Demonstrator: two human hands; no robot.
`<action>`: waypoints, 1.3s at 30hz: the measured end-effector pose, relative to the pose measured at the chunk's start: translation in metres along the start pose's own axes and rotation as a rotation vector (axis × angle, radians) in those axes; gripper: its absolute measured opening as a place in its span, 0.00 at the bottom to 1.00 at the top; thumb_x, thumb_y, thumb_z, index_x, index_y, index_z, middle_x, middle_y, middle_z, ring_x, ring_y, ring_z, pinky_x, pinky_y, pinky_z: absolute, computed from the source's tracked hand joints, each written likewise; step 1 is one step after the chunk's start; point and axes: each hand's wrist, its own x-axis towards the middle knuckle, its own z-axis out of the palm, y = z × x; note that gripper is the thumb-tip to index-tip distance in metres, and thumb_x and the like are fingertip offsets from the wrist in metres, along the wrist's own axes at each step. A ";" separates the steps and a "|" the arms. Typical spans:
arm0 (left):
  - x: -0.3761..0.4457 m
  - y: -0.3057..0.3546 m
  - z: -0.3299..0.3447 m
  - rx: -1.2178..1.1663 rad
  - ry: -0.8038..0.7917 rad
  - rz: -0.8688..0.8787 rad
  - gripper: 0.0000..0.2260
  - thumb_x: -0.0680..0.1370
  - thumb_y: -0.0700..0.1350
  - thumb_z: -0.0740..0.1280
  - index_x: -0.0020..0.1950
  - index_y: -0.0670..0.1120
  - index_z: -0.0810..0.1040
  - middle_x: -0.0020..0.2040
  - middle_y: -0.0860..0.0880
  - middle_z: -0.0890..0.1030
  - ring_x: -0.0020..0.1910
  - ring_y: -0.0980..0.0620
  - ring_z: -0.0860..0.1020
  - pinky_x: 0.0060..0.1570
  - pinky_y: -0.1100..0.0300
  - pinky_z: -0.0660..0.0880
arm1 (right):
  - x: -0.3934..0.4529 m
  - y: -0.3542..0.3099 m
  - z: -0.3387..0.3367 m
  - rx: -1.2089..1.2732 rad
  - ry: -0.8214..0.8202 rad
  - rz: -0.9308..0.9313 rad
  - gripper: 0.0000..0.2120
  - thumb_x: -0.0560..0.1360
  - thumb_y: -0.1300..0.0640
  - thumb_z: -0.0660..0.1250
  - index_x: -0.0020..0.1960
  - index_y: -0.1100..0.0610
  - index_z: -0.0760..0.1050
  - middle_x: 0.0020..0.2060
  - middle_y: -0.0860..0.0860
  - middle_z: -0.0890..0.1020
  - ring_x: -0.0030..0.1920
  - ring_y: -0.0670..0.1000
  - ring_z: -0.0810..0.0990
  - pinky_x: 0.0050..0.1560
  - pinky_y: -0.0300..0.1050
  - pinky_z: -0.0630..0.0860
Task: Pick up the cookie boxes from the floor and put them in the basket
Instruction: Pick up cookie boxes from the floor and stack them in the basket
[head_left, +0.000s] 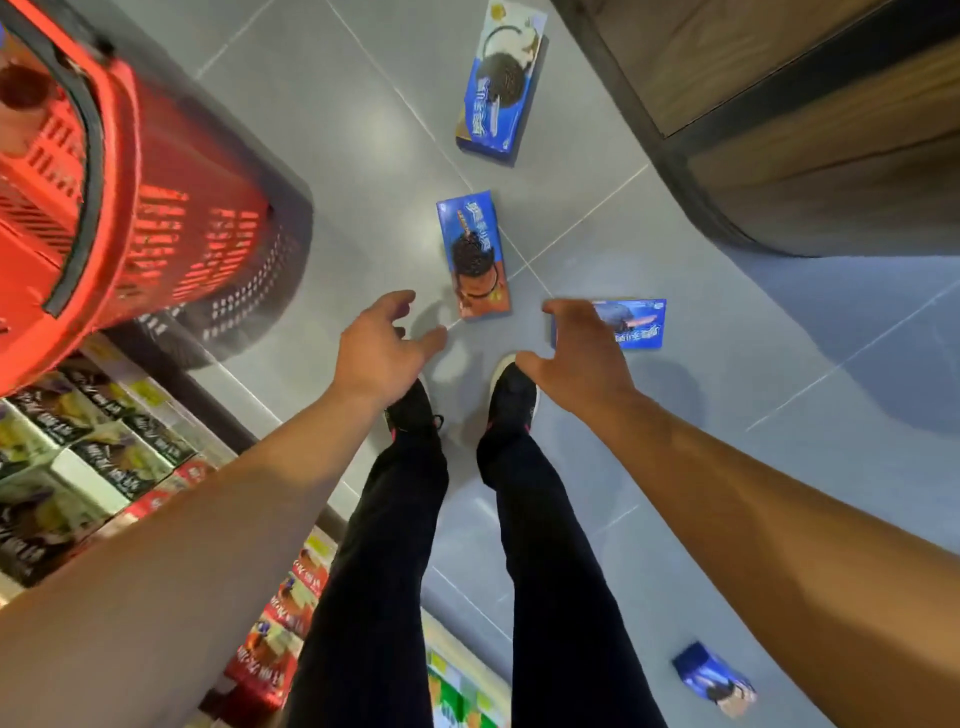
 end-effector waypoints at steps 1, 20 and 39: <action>0.005 -0.002 0.004 -0.003 -0.011 0.008 0.28 0.71 0.52 0.74 0.70 0.50 0.72 0.65 0.50 0.76 0.57 0.49 0.78 0.58 0.56 0.74 | 0.005 0.002 0.002 -0.001 0.000 -0.012 0.29 0.72 0.50 0.71 0.69 0.58 0.68 0.66 0.55 0.72 0.67 0.55 0.70 0.63 0.48 0.68; 0.270 -0.124 0.173 -0.040 -0.003 -0.004 0.29 0.66 0.59 0.68 0.64 0.48 0.76 0.56 0.49 0.82 0.55 0.49 0.80 0.59 0.52 0.74 | 0.263 0.082 0.192 0.157 0.057 0.062 0.17 0.71 0.49 0.69 0.58 0.54 0.75 0.53 0.54 0.80 0.55 0.57 0.78 0.45 0.41 0.65; 0.103 -0.046 0.074 -0.373 -0.061 -0.010 0.24 0.69 0.56 0.72 0.65 0.61 0.75 0.50 0.50 0.83 0.50 0.52 0.83 0.48 0.45 0.81 | 0.102 0.005 0.068 0.214 0.087 -0.011 0.16 0.76 0.47 0.68 0.54 0.60 0.80 0.50 0.57 0.83 0.50 0.57 0.80 0.51 0.49 0.73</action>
